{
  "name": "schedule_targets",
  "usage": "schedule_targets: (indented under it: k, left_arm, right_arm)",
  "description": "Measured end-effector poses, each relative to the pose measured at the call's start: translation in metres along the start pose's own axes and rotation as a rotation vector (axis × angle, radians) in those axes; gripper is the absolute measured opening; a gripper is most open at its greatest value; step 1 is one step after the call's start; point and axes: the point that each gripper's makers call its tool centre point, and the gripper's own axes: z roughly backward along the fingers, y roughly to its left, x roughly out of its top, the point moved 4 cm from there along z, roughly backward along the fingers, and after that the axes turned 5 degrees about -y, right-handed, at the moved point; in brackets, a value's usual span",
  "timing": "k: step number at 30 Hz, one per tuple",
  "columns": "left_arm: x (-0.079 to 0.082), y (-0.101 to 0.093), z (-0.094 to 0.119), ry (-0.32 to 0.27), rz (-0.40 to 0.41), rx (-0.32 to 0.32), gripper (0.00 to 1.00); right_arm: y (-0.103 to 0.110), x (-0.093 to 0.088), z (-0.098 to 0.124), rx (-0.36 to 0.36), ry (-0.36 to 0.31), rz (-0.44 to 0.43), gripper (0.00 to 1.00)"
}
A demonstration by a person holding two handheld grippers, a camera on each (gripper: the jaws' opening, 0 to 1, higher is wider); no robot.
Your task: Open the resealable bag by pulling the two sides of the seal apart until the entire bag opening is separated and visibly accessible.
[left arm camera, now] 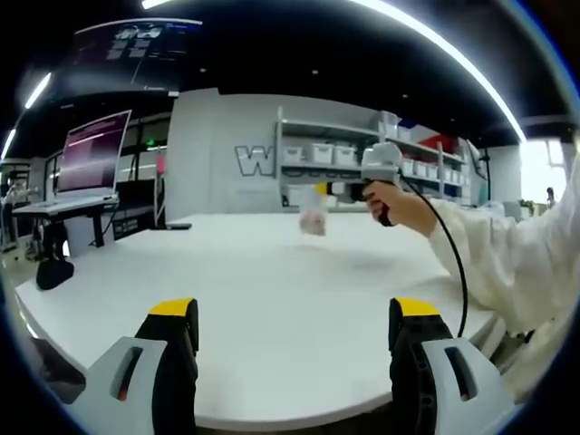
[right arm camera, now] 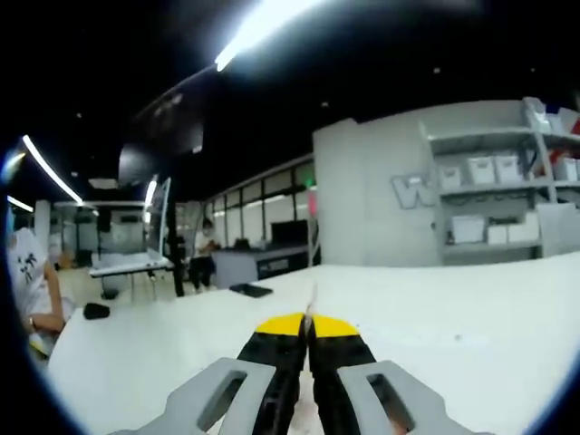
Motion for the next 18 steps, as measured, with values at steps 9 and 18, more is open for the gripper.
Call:
schedule_targets:
  k: [9, 18]
  left_arm:
    - [-0.001, 0.0, -0.001, 0.002, -0.006, -0.003, 0.86]
    - [-0.001, -0.005, -0.001, 0.005, -0.007, -0.011, 0.86]
  right_arm:
    - [0.004, 0.004, 0.012, 0.019, -0.021, 0.003, 0.0]
    - [-0.003, 0.009, 0.021, 0.024, -0.037, 0.001, 0.0]
